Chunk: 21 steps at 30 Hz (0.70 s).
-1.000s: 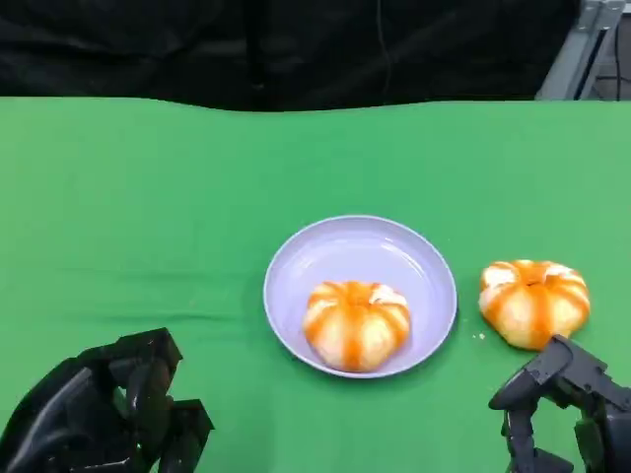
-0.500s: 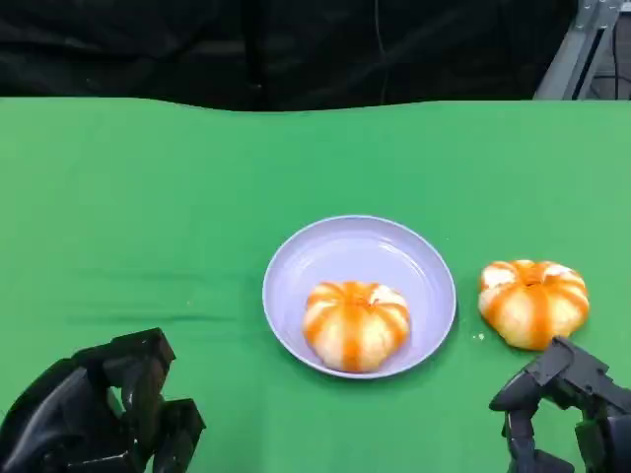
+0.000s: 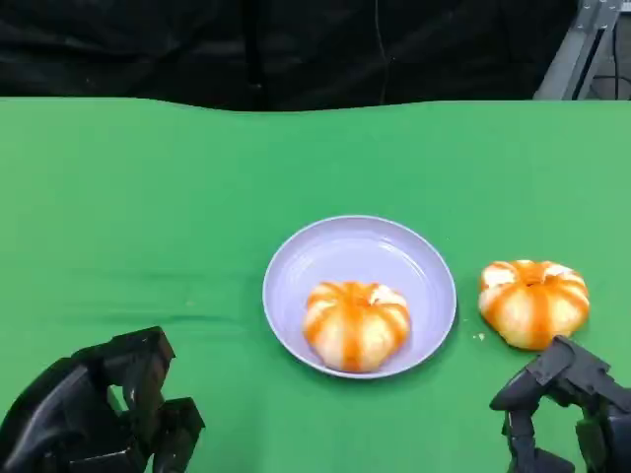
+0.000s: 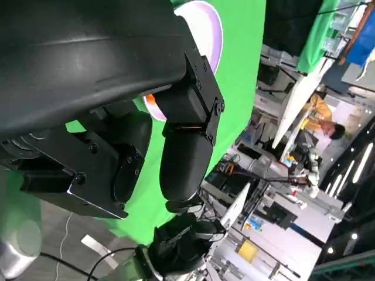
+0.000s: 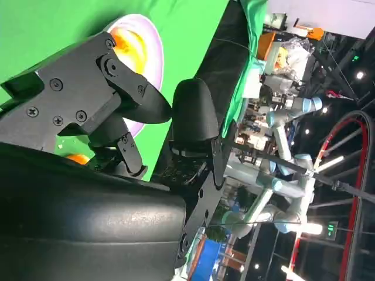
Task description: Grasp the bread from the table and place it into the plate.
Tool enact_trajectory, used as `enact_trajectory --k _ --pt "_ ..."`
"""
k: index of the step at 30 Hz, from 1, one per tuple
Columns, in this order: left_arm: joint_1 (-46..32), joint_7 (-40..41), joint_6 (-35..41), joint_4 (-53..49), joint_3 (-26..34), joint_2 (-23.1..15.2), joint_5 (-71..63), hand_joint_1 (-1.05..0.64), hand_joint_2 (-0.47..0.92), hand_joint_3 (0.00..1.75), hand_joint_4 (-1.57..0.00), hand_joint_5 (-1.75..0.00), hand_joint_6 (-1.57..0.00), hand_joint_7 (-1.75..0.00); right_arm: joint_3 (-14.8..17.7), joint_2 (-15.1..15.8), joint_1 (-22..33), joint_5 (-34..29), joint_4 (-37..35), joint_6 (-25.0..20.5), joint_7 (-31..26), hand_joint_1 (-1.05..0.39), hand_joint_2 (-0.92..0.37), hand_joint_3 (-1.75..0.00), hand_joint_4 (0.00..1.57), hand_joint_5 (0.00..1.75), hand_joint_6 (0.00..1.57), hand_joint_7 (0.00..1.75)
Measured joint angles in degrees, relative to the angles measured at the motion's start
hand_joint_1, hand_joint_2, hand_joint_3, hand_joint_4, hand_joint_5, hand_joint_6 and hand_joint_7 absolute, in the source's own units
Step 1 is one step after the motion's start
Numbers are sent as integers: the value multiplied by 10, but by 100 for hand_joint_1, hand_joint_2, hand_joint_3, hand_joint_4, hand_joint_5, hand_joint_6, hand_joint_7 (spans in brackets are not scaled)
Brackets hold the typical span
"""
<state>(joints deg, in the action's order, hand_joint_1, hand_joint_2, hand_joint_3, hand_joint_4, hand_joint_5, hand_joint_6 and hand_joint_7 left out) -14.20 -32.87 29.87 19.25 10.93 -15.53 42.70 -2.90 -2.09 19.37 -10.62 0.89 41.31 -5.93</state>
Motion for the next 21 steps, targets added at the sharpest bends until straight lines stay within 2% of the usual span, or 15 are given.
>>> enact_trajectory --k 21 --pt "2 5 7 1 0 0 1 13 59 166 -111 -175 -97 -175 0 -1 0 0 1 -1 0 -10 -51 -122 84 175 75 151"
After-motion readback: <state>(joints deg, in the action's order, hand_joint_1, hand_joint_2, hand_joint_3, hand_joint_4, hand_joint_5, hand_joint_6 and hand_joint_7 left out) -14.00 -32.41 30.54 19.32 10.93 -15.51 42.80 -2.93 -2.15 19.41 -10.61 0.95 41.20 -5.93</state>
